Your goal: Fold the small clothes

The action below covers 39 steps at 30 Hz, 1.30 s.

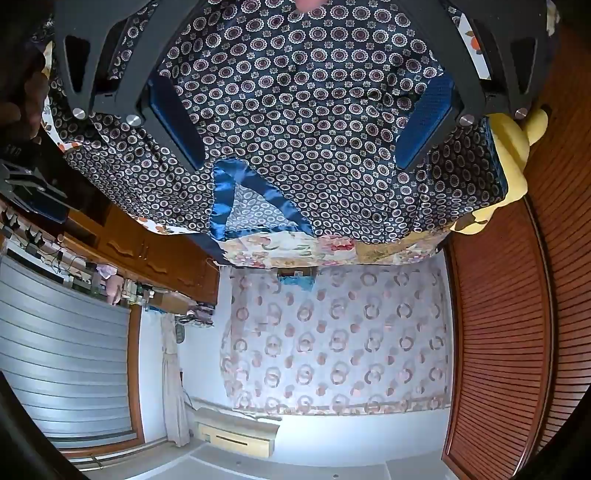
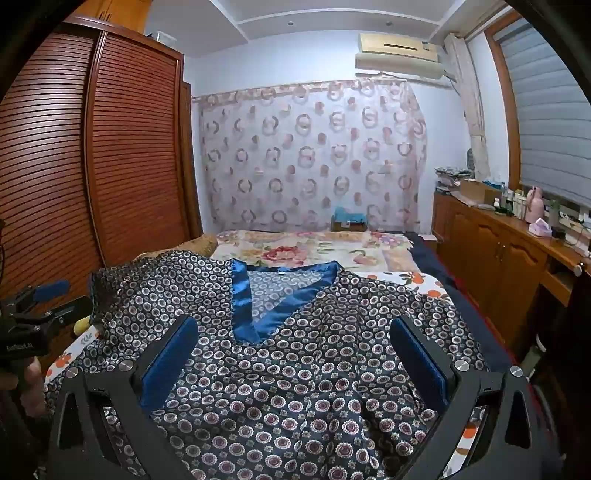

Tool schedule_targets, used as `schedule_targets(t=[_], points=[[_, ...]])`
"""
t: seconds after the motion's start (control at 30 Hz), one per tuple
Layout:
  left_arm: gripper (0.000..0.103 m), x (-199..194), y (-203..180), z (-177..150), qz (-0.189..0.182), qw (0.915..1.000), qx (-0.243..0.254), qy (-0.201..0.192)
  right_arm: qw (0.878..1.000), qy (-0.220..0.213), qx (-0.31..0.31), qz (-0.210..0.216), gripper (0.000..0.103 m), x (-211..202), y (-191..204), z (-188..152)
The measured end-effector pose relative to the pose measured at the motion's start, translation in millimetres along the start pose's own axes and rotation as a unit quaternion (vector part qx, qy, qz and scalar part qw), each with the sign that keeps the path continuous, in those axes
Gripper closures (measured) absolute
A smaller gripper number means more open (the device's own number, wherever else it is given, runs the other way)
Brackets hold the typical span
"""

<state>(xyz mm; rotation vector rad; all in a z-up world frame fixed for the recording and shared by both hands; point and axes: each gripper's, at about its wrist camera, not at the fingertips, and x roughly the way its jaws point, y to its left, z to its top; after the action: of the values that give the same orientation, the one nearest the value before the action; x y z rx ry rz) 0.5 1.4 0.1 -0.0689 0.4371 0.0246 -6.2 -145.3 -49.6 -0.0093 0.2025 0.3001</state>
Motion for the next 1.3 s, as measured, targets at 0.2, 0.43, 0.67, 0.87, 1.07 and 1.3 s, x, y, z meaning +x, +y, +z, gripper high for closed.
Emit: schedule_targets(t=[0.2, 0.43, 0.67, 0.87, 1.07, 1.3], points=[[0.000, -8.2, -0.9, 1.9, 0.006, 0.9998, 0.012, -0.013, 1.000, 0.002, -0.001, -0.002, 0.000, -0.2, 2.4, 0.5], [0.000, -9.5, -2.5, 4.7, 0.007, 0.9999, 0.009, -0.009, 1.000, -0.001, 0.001, 0.000, 0.000, -2.3, 0.2, -0.6], [0.000, -10.1, -2.6, 5.6, 0.008, 0.9998, 0.011, -0.010, 1.000, -0.002, 0.002, 0.002, 0.000, -3.4, -1.5, -0.4], [0.000, -11.5, -4.2, 5.8, 0.009, 0.9998, 0.013, -0.011, 1.000, -0.002, 0.003, 0.003, 0.000, -2.5, -1.9, -0.4], [0.000, -12.1, -3.1, 6.3, 0.009, 0.9998, 0.013, -0.012, 1.000, -0.001, 0.003, 0.003, 0.000, -1.7, -1.3, 0.4], [0.000, -13.7, -4.4, 6.5, 0.010, 0.9998, 0.014, -0.013, 1.000, -0.003, 0.002, 0.003, 0.000, -1.0, -1.3, 0.5]])
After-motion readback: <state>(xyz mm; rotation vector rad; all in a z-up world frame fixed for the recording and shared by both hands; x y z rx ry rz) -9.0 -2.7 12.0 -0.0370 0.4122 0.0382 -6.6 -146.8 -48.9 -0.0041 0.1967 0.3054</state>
